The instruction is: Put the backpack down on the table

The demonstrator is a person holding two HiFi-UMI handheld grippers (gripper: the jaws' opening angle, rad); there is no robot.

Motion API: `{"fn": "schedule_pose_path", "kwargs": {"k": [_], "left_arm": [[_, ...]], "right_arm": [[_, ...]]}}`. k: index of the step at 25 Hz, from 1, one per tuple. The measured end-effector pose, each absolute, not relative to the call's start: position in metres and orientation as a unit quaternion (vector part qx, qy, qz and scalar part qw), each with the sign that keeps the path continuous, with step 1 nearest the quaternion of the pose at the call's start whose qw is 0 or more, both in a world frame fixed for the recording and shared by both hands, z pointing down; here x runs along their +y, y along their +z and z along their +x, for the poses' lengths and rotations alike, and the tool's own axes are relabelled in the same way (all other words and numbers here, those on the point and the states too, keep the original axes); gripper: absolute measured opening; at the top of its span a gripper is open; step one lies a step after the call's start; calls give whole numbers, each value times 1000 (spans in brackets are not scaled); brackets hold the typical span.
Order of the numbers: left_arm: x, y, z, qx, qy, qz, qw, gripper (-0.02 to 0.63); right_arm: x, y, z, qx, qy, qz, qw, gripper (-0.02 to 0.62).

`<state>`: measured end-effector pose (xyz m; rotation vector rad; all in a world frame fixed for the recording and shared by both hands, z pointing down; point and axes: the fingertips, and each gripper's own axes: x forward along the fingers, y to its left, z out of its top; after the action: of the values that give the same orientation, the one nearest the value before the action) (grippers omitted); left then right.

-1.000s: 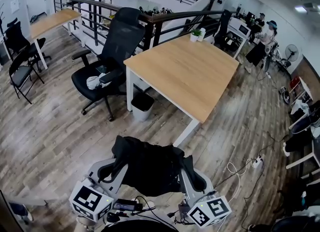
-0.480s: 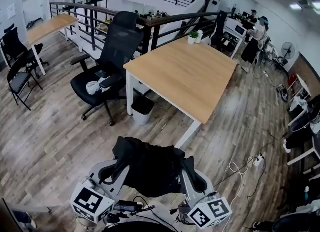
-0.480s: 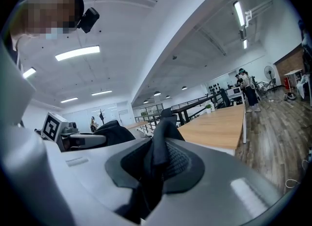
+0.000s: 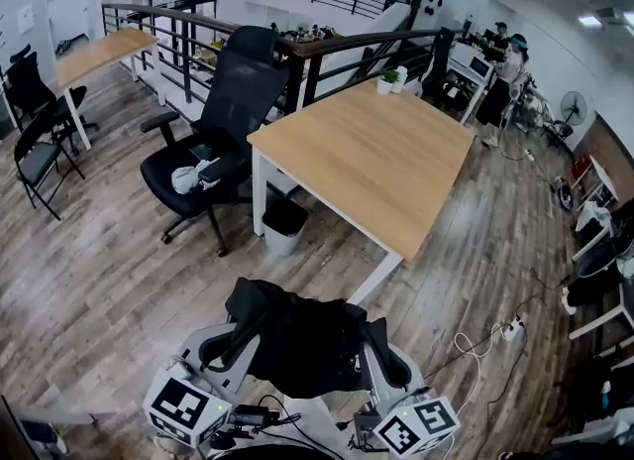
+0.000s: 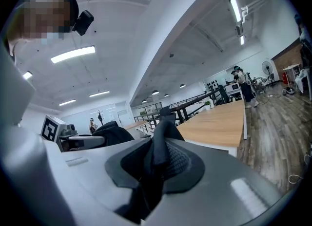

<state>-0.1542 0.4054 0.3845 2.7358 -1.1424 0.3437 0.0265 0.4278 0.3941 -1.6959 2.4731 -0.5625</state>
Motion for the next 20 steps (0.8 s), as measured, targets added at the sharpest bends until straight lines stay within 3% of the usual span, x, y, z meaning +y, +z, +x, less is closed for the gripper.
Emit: {"fn": "schedule_pose_path", "kwargs": {"k": [20], "left_arm": [[193,376,-92,-443,108,885,90,43]], "right_arm": [[186,386,91,846,-188,-497,32,71]]}}
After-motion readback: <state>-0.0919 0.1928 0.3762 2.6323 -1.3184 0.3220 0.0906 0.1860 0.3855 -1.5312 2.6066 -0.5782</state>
